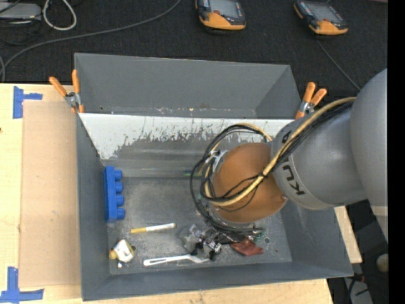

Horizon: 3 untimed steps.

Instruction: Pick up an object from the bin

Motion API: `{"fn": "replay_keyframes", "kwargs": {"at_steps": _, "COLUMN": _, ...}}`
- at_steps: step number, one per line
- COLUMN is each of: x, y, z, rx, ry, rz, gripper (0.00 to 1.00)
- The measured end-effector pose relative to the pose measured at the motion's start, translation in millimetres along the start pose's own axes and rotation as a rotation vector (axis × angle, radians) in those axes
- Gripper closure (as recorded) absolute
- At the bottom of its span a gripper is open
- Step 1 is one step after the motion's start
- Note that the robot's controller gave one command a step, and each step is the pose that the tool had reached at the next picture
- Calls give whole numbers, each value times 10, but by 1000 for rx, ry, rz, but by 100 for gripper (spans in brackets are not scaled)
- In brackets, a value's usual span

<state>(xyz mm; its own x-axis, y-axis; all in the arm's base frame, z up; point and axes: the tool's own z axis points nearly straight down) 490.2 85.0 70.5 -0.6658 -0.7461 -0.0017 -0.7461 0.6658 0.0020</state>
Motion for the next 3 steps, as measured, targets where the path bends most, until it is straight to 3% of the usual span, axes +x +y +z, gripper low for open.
{"fn": "replay_keyframes", "kwargs": {"at_steps": 1, "x": 1, "y": -1, "z": -2, "rx": 0, "ry": 0, "rz": 2, "gripper": 100}}
{"fn": "replay_keyframes", "kwargs": {"at_steps": 2, "x": 27, "y": 31, "z": -278, "rx": -9, "ry": 10, "rz": 2, "gripper": 100}}
{"fn": "replay_keyframes", "kwargs": {"at_steps": 3, "x": 1, "y": 10, "z": -663, "rx": -2, "ry": 1, "rz": 3, "gripper": 100}}
